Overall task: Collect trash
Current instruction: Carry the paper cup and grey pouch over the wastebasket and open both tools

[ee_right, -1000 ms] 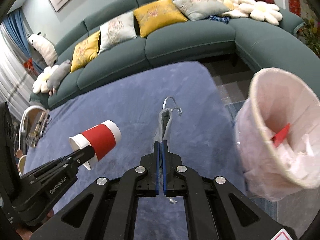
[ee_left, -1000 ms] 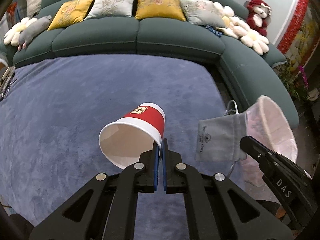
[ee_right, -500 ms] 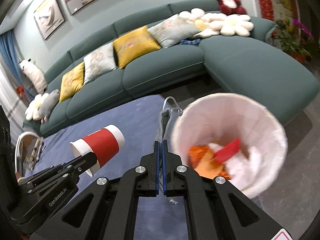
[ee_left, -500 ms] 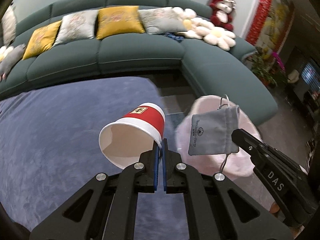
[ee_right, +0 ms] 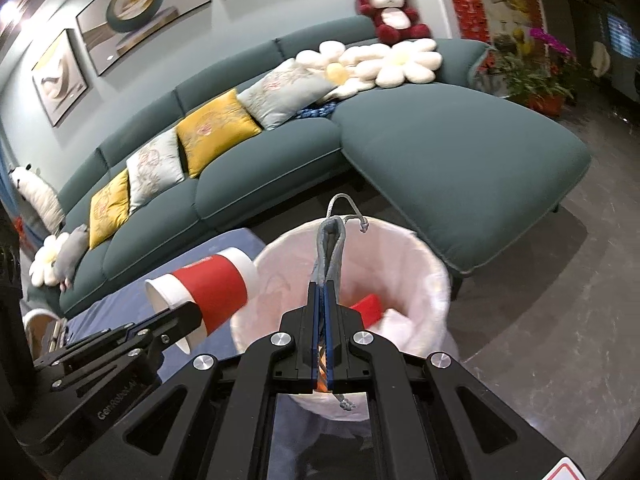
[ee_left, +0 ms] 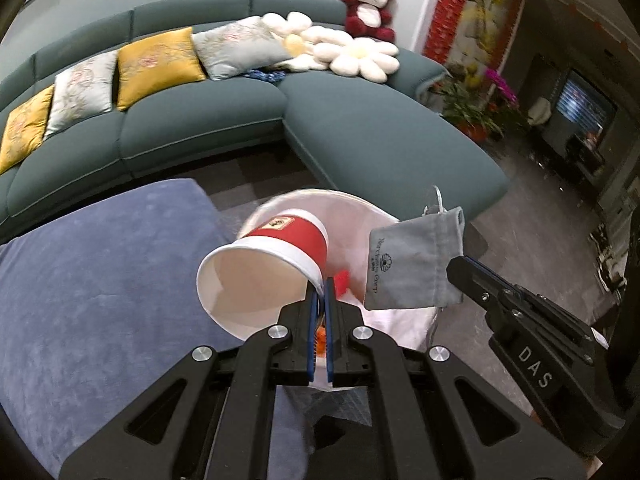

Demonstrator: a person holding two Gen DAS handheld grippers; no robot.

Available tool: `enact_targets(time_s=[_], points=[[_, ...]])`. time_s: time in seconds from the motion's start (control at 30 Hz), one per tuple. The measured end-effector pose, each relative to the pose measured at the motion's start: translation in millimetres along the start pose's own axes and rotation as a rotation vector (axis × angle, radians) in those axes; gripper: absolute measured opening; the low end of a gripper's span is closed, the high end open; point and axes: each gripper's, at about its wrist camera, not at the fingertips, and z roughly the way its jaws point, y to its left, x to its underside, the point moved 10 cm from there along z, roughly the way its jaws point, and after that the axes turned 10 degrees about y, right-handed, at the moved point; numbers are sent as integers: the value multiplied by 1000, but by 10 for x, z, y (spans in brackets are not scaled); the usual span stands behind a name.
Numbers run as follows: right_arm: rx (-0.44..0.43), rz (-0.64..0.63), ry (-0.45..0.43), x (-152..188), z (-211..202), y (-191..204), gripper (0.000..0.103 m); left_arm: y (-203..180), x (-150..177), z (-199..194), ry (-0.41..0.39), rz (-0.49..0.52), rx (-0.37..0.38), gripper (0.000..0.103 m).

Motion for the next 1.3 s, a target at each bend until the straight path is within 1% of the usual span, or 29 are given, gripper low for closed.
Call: enact_targets(time_s=[0.1, 0.3, 0.5, 0.63, 0.67, 0.7, 0.73, 0.8, 0.97, 1.07, 1.3], points=[[9, 15, -4, -7, -28, -121, 3, -149, -24, 109, 16, 21, 9, 3], [20, 43, -8, -20, -38, -313, 3, -310, -8, 229, 37, 48, 11, 3], [19, 51, -4, -27, -7, -372, 3, -328, -7, 296, 45, 50, 8, 3], [14, 56, -3, -26, 5, -347, 3, -287, -8, 310, 41, 33, -5, 4], [13, 55, -3, -23, 8, -340, 3, -276, -7, 315, 39, 32, -9, 5], [13, 54, -2, -9, 8, -326, 3, -255, -12, 320, 40, 30, -18, 11], [12, 53, -1, -9, 10, -330, 3, -236, -15, 323, 41, 26, -23, 20], [12, 50, 0, -10, 19, -323, 3, -192, -17, 316, 35, 7, -31, 29], [7, 48, 4, -17, 46, -303, 3, -116, -9, 296, 28, -9, -43, 32], [4, 43, 5, -19, 51, -298, 3, -68, -2, 287, 29, -19, -49, 36], [-4, 30, 11, -39, 80, -257, 3, 6, 52, 286, 36, -35, -65, 38]])
